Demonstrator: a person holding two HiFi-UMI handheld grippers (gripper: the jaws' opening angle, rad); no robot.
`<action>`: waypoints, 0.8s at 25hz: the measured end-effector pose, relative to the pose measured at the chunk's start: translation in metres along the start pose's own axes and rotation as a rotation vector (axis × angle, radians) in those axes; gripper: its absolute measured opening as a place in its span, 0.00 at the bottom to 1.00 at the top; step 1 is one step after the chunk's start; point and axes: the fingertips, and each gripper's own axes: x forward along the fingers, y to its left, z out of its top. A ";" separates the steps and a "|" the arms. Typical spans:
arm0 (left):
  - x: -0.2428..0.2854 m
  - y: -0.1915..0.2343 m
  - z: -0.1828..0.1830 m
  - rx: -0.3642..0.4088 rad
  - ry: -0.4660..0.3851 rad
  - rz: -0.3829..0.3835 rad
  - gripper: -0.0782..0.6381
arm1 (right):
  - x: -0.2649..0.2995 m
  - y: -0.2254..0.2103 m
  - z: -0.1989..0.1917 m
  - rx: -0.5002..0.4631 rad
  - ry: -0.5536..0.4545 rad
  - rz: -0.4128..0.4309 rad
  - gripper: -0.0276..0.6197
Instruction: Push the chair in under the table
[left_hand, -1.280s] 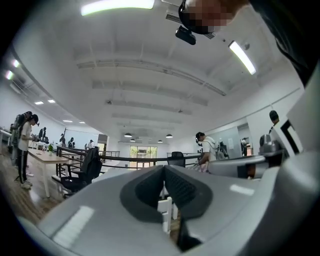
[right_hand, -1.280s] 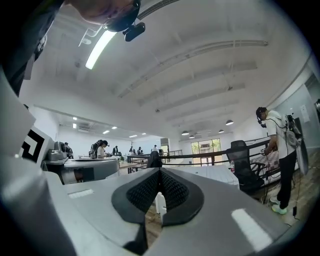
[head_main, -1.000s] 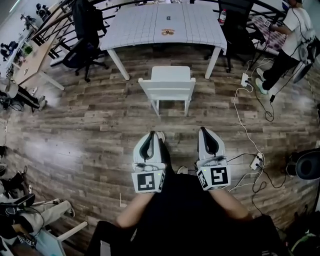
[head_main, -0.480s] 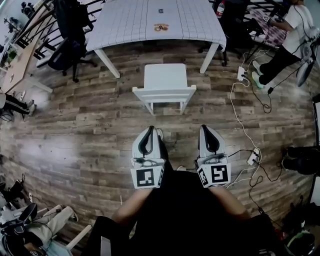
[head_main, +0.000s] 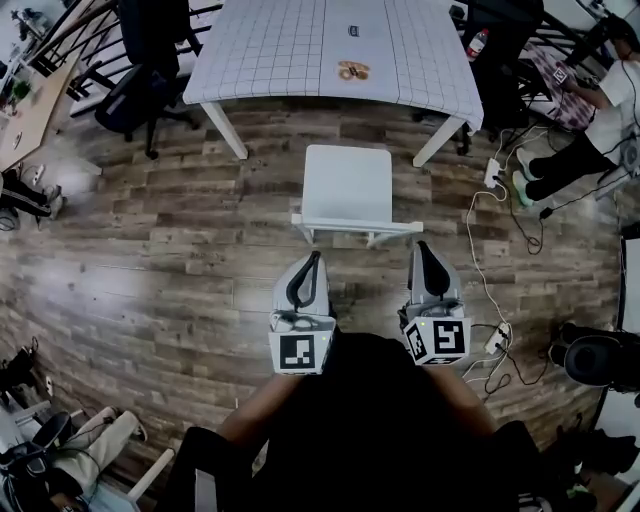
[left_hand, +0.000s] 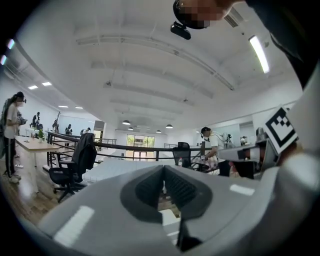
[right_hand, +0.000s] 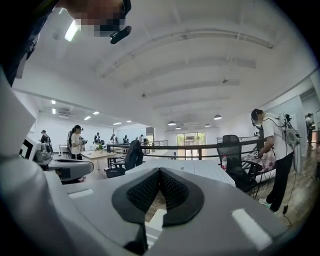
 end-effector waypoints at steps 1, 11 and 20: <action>0.004 0.009 0.003 -0.003 -0.002 0.000 0.12 | 0.009 0.003 0.003 -0.002 0.004 -0.006 0.04; 0.067 0.053 -0.017 -0.023 0.090 -0.034 0.12 | 0.074 -0.004 -0.014 0.010 0.087 -0.051 0.04; 0.110 0.042 -0.028 0.093 0.117 -0.029 0.12 | 0.090 -0.027 -0.026 0.015 0.139 0.053 0.04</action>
